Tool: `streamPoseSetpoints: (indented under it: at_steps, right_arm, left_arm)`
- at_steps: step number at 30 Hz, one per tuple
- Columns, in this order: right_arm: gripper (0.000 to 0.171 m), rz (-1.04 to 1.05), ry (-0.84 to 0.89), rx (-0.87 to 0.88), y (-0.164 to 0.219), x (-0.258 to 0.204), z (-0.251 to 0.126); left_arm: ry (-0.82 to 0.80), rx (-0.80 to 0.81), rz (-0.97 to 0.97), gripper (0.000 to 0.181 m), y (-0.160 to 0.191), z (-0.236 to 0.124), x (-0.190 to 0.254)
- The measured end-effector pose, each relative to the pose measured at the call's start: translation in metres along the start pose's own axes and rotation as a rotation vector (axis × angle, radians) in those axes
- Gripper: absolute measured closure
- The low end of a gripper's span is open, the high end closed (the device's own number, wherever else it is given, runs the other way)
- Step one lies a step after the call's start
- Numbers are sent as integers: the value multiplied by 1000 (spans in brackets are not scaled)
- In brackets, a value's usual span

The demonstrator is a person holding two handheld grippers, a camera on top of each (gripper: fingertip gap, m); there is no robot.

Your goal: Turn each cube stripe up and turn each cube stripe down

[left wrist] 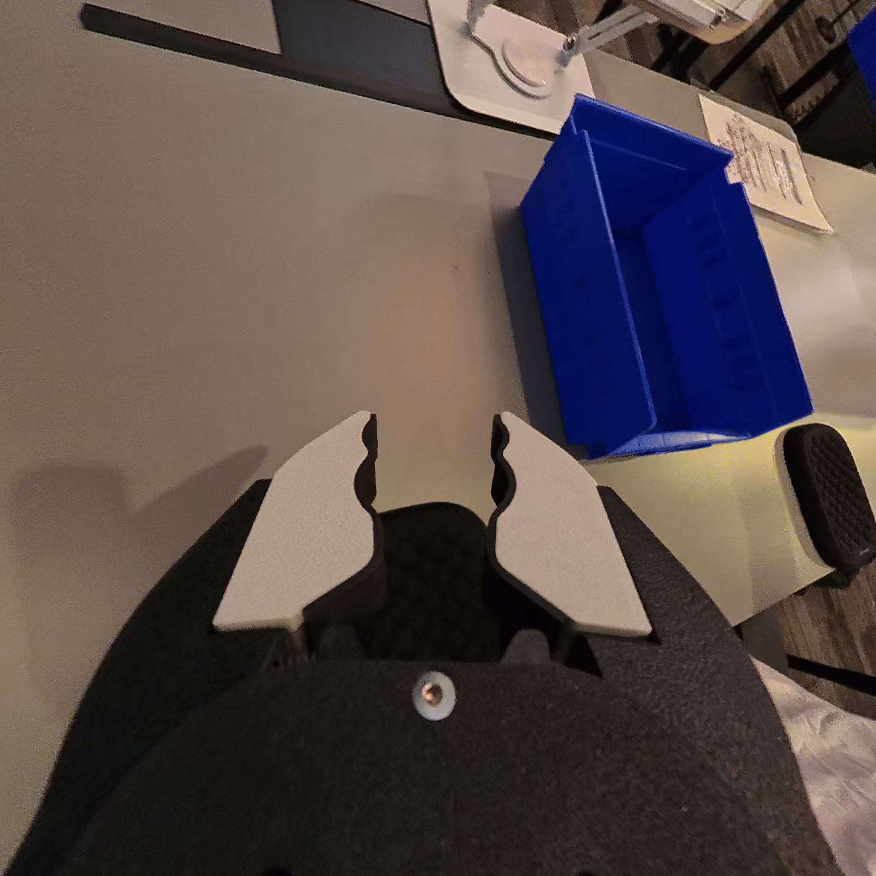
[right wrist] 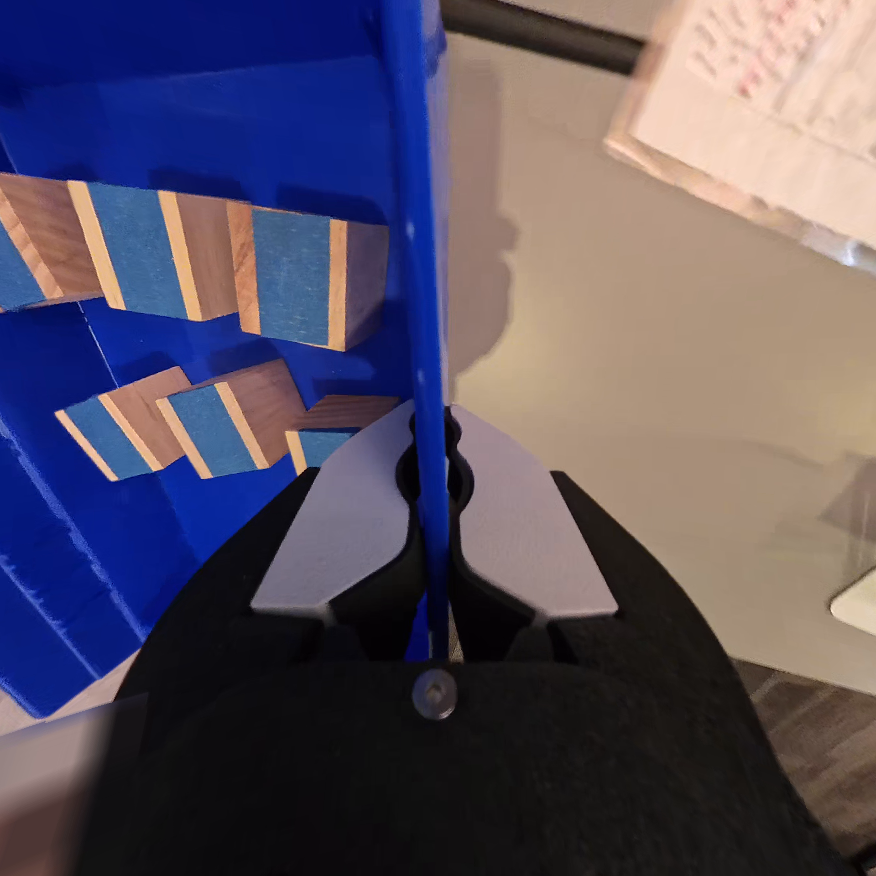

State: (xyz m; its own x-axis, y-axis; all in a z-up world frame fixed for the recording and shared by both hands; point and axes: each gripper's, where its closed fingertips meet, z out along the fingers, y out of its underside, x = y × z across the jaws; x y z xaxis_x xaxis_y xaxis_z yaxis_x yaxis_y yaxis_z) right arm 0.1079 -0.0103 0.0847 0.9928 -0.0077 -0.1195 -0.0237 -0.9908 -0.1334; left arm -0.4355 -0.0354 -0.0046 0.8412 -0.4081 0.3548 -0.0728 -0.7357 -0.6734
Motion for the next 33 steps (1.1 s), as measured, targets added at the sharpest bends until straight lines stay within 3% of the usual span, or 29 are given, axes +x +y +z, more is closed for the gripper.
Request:
streamPoseSetpoints:
  at_steps: [6, 12, 17, 25, 31, 33]
  right_arm:
    - [165, -154, -65, 30, -63, -163, 23]
    - [165, -307, -118, -51, -89, -306, 89]
    - [166, -370, -156, -121, -94, -388, 150]
    - [165, -343, -154, -120, -102, -439, 240]
    - [166, -294, -117, -111, -100, -435, 273]
    - [166, -275, -111, -92, -100, -431, 280]
  left_arm:
    - [-32, 30, -37, 138, 11, -26, -24]
    - [-70, 23, -74, 137, 28, -47, -53]
    - [-77, 18, -100, 139, 41, -54, -71]
    - [-88, 78, -160, 140, 38, -57, -98]
    - [-8, 158, -230, 142, 25, -36, -90]
    - [-54, 135, -194, 140, 25, -22, -88]
